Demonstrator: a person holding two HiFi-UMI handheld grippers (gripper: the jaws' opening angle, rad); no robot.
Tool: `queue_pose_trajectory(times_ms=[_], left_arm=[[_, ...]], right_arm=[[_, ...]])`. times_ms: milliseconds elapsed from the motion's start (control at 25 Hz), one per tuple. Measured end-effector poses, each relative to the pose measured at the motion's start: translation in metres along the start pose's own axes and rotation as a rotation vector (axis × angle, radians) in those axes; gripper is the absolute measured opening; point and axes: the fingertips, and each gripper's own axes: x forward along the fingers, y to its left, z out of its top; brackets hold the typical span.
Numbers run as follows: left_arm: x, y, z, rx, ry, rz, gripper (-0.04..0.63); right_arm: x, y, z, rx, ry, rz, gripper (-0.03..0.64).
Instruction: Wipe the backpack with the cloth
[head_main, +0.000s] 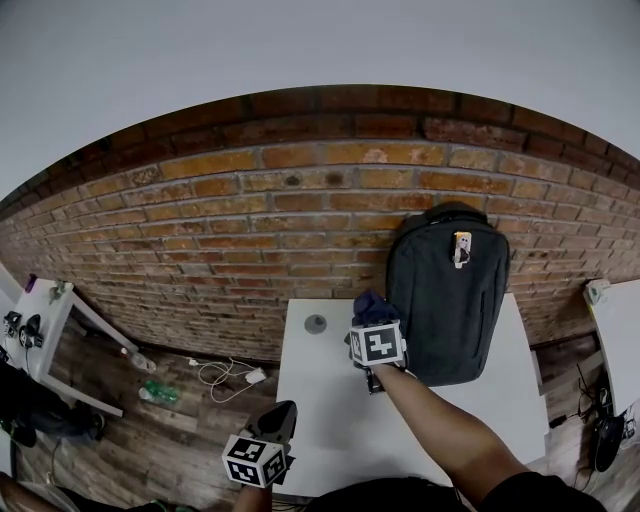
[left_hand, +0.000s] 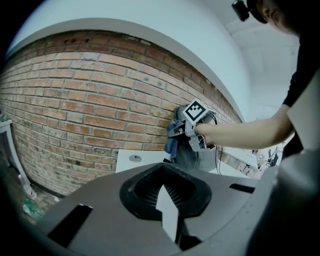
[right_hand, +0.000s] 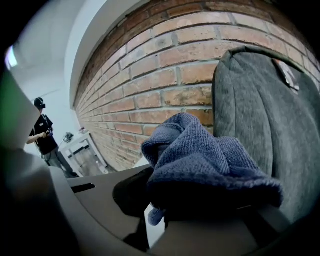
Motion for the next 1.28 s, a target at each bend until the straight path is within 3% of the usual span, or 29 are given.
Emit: queue_pose_trajectory(times_ms=[160,440,680,1000,1280], left_arm=[[-0.003,0.006,0.005,-0.004,-0.014,0.010,-0.009],[-0.006,0.010,0.000,-0.018,-0.013,0.021,-0.009],[-0.007,0.010,0.001,-0.016,-0.017,0.020,-0.009],[-0.005,0.010,0.001,-0.019,-0.012,0.015,-0.009],[0.000,0.012,0.005,-0.019,-0.014,0.010,-0.009]], right_arm=[[0.001,-0.003,0.029,0.001,-0.023,0.003,0.038],[0.002,-0.014,0.062,0.149,-0.034,0.024,0.038],[-0.005,-0.026,0.094,0.173,-0.109,0.004,0.038],[-0.022,-0.041,0.134,0.053,-0.214,-0.036,0.038],[-0.058,-0.058,0.138,-0.040,-0.338,-0.084,0.038]])
